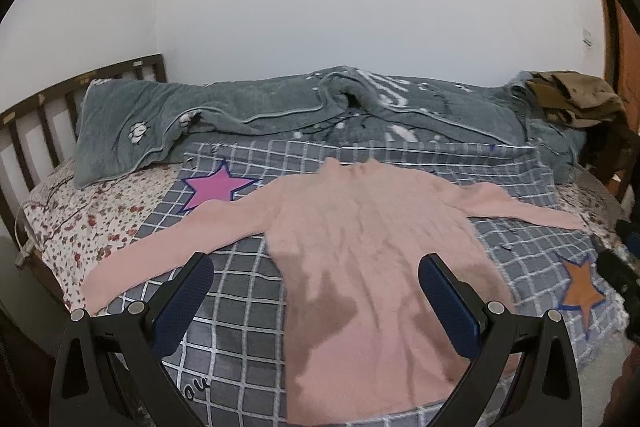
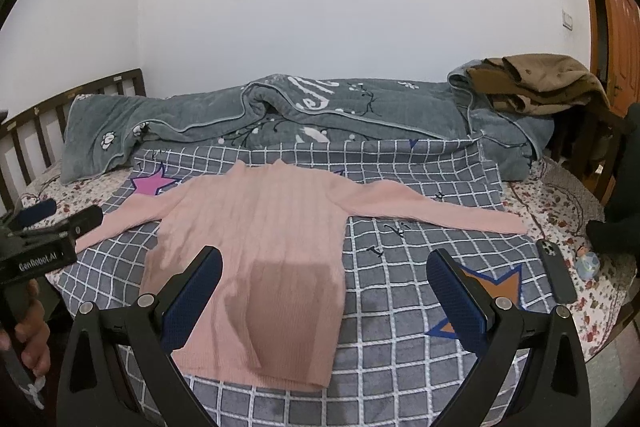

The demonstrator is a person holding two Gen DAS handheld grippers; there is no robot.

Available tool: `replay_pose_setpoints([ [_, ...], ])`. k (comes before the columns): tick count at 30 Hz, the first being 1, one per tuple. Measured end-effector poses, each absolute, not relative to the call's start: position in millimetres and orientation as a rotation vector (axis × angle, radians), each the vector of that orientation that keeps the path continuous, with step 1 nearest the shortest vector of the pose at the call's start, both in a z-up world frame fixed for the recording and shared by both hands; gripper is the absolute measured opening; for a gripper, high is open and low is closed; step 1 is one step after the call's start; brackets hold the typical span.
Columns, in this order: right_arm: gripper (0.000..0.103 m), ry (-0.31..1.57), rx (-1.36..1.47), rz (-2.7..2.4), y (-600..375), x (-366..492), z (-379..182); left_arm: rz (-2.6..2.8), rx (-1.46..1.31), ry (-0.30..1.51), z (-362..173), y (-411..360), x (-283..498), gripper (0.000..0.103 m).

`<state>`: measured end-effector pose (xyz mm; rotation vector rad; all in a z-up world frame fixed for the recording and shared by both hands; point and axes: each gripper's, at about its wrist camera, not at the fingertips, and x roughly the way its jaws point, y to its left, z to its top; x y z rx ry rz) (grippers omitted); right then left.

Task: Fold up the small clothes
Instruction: 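Lower the left gripper onto the sweater's side edge and grasp it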

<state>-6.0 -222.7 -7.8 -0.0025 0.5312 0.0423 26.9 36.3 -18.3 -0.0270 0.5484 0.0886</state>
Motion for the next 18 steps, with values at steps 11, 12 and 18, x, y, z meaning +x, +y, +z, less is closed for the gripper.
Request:
replay_pose_setpoints([
  [11, 0.1, 0.67, -0.017, 0.102, -183, 43, -57, 0.193, -0.15, 0.65, -89, 122, 65, 0.103],
  [12, 0.1, 0.672, -0.024, 0.103, -180, 46, -60, 0.206, -0.165, 0.659, -94, 130, 68, 0.102],
  [18, 0.1, 0.692, -0.035, 0.121, -164, 64, -80, 0.286, -0.275, 0.723, -125, 197, 84, 0.099],
])
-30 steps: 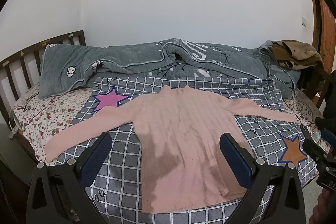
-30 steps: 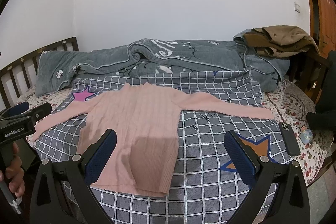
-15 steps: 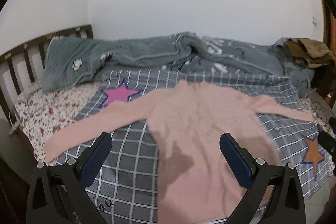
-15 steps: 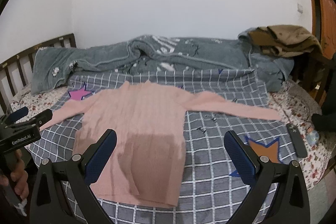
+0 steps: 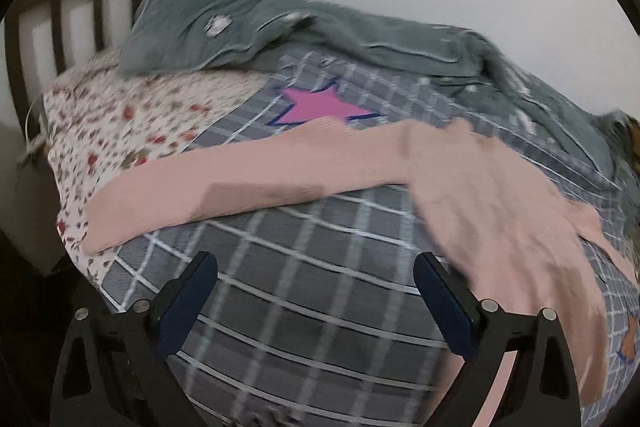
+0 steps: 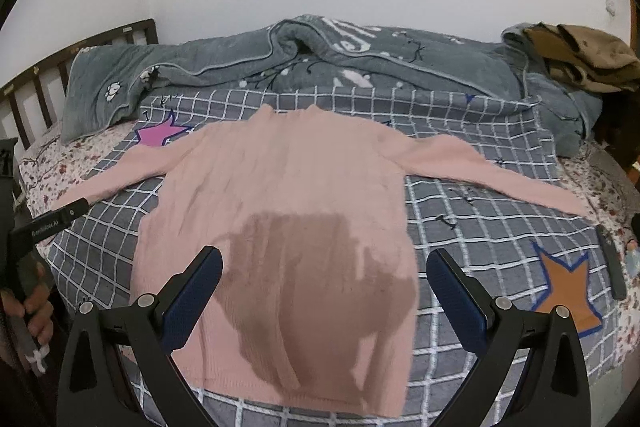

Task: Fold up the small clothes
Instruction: 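Lower the left gripper onto the sweater's side edge and grasp it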

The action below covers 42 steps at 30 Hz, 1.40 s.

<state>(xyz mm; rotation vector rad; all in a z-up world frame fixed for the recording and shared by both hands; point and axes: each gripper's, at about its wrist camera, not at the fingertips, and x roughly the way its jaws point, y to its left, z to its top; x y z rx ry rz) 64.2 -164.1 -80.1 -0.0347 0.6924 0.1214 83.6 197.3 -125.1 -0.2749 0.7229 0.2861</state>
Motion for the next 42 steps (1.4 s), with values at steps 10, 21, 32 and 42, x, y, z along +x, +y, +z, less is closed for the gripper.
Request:
replay_pose_setpoints([
  [10, 0.094, 0.76, 0.007, 0.193, -141, 97, -106, 0.345, -0.515, 0.776, -165, 291, 92, 0.092],
  [21, 0.094, 0.752, -0.017, 0.155, -134, 118, -107, 0.415, -0.705, 0.768, -197, 346, 99, 0.069],
  [32, 0.094, 0.722, 0.034, 0.114, -154, 123, -104, 0.571, -0.587, 0.744, -185, 348, 113, 0.012],
  [42, 0.094, 0.708, 0.066, 0.097, -192, 128, -99, 0.555, -0.466, 0.614, -119, 312, 128, 0.011],
])
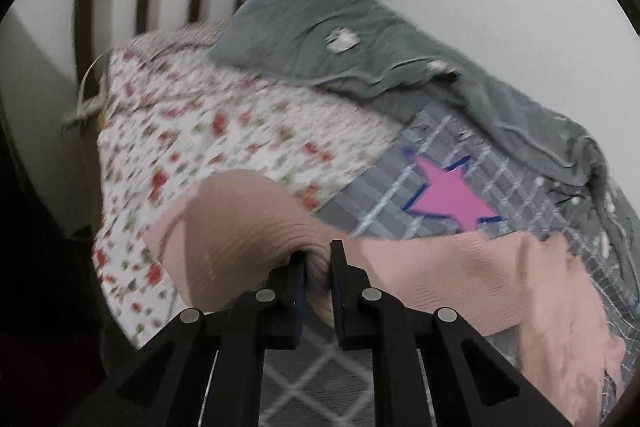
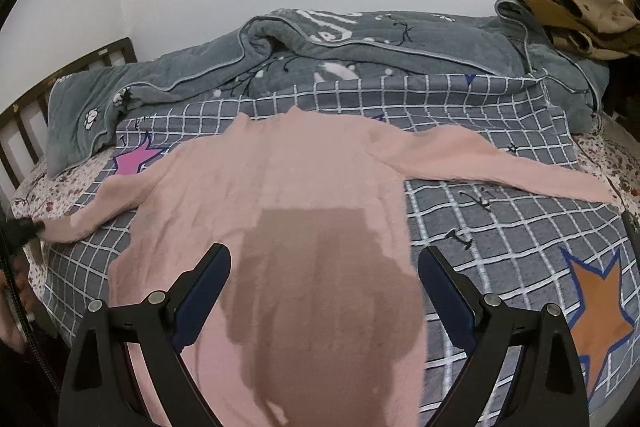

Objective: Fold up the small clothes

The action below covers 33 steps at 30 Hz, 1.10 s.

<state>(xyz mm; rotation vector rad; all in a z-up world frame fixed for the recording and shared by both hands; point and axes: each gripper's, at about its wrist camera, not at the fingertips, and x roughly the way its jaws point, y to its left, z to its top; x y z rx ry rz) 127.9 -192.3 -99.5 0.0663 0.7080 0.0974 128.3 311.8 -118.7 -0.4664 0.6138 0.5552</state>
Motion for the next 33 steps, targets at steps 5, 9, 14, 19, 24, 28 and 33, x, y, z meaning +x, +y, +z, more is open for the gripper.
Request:
replay_pose_setpoints([
  [5, 0.093, 0.699, 0.04, 0.096, -216, 131, -100, 0.476, -0.393, 0.576, -85, 267, 159, 0.011],
  [9, 0.093, 0.702, 0.033, 0.094, -238, 135, -104, 0.375, -0.334, 0.567, -63, 211, 193, 0.011],
  [14, 0.093, 0.694, -0.011, 0.086, -266, 142, -105, 0.246, -0.253, 0.567, -43, 124, 236, 0.011],
  [19, 0.093, 0.701, 0.002, 0.069, -299, 146, -109, 0.077, -0.169, 0.577, -43, 19, 269, 0.011],
  [24, 0.092, 0.725, 0.032, 0.019, -329, 142, -123, -0.04, -0.101, 0.662, -79, -67, 295, 0.011],
  [28, 0.092, 0.75, 0.057, -0.01, -347, 140, -135, -0.112, -0.034, 0.77, -122, -124, 307, 0.011],
  [33, 0.092, 0.777, 0.053, -0.022, -353, 145, -146, -0.134, 0.039, 0.877, -149, -141, 316, 0.025],
])
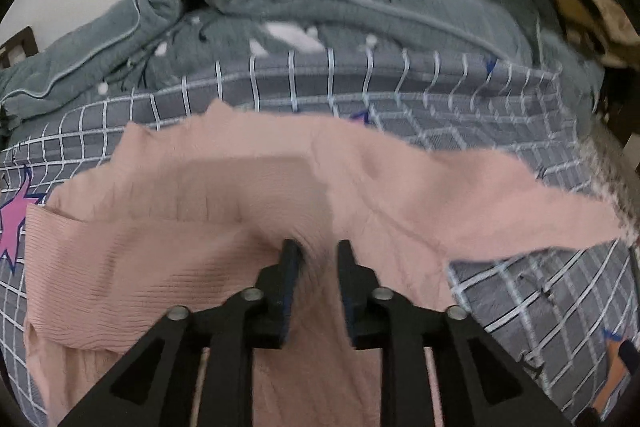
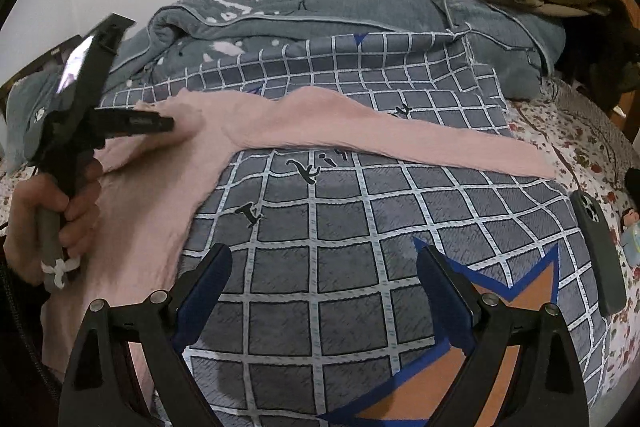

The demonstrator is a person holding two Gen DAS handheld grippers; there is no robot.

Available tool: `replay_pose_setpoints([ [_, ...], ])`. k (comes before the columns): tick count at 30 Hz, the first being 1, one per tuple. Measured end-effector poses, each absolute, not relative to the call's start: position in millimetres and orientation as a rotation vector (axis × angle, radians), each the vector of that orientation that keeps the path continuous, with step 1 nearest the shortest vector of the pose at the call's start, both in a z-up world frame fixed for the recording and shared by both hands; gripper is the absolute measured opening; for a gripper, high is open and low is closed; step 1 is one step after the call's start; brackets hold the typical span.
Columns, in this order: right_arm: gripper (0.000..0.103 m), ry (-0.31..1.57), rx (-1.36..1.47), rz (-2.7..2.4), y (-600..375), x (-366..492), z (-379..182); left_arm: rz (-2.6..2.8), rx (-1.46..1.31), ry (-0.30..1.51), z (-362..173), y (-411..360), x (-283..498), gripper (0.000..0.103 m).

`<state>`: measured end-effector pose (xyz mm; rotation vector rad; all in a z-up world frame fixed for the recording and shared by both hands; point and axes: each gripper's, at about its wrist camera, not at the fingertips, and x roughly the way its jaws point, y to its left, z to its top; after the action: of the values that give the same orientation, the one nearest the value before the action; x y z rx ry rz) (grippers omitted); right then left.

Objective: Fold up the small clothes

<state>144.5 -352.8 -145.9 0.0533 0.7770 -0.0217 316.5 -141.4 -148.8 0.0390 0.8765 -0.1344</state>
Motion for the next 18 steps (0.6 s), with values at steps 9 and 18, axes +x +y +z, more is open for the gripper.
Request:
replay_pose_setpoints([
  [9, 0.092, 0.774, 0.074, 0.038, -331, 162, -152, -0.033, -0.04, 0.744, -111, -69, 304, 0.08],
  [18, 0.092, 0.754, 0.102, 0.094, -301, 175, -156, 0.176, -0.093, 0.79, -124, 72, 279, 0.08],
])
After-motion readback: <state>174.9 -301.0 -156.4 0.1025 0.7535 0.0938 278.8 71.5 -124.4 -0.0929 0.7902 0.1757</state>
